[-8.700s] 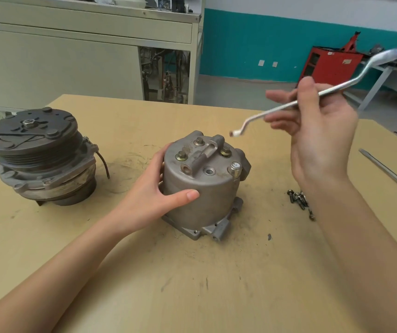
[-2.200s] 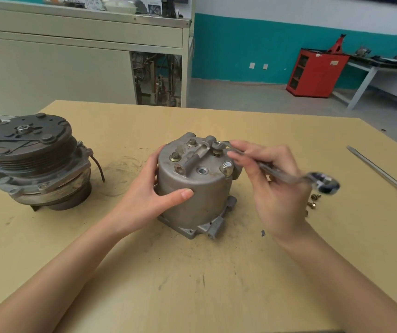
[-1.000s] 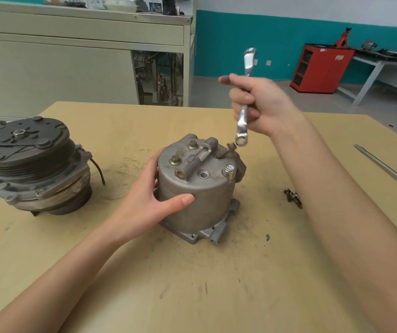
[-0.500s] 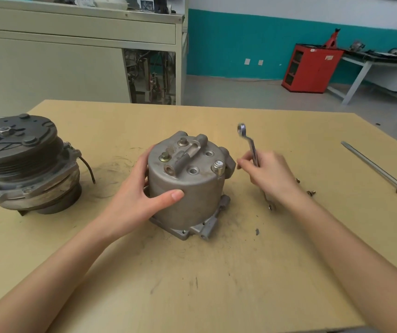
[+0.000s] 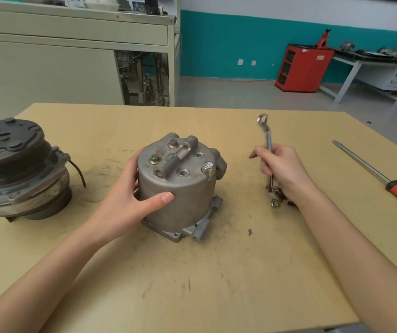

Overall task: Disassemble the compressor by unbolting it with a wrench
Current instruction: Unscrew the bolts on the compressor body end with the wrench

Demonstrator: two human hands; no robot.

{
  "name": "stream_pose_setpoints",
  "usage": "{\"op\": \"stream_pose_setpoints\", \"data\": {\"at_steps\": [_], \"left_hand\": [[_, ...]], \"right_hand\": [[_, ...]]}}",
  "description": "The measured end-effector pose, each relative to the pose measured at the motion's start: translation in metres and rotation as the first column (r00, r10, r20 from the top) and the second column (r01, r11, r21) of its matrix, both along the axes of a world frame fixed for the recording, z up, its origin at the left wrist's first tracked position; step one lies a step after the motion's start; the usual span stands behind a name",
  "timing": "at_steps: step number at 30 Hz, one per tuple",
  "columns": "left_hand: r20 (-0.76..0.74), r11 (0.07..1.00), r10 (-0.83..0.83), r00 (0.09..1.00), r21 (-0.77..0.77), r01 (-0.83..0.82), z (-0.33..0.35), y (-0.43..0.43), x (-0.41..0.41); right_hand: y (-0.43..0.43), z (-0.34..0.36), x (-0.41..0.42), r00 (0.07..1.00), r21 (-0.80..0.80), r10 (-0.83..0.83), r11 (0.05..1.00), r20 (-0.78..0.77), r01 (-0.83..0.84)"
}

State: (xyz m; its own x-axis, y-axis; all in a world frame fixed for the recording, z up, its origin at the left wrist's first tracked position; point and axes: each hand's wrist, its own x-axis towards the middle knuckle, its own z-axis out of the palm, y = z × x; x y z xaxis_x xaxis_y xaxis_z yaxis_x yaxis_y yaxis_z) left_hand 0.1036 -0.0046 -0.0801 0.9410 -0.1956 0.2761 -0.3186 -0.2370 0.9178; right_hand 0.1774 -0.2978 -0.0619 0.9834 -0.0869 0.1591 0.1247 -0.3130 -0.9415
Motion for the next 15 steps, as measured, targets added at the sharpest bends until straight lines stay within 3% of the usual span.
{"op": "stream_pose_setpoints", "data": {"at_steps": [4,8,11,15], "left_hand": [[-0.019,0.999,-0.029,0.999,-0.023,0.028,0.007,0.011,0.007],[-0.097,0.966,-0.255,0.962,0.025,0.258,0.032,0.017,0.029],[-0.136,0.935,-0.330,0.934,0.087,0.343,0.045,0.014,0.039],[-0.111,0.948,-0.296,0.949,0.085,0.306,0.046,0.006,0.031]], "right_hand": [[-0.010,0.043,-0.025,0.983,0.258,-0.110,0.964,0.144,0.070],[-0.012,0.063,-0.066,0.938,0.542,-0.049,0.826,0.344,-0.156],[0.014,0.047,-0.088,0.909,0.537,-0.062,0.822,0.412,-0.188],[0.051,0.016,-0.096,0.889,0.483,-0.129,0.868,0.439,-0.113]]}}
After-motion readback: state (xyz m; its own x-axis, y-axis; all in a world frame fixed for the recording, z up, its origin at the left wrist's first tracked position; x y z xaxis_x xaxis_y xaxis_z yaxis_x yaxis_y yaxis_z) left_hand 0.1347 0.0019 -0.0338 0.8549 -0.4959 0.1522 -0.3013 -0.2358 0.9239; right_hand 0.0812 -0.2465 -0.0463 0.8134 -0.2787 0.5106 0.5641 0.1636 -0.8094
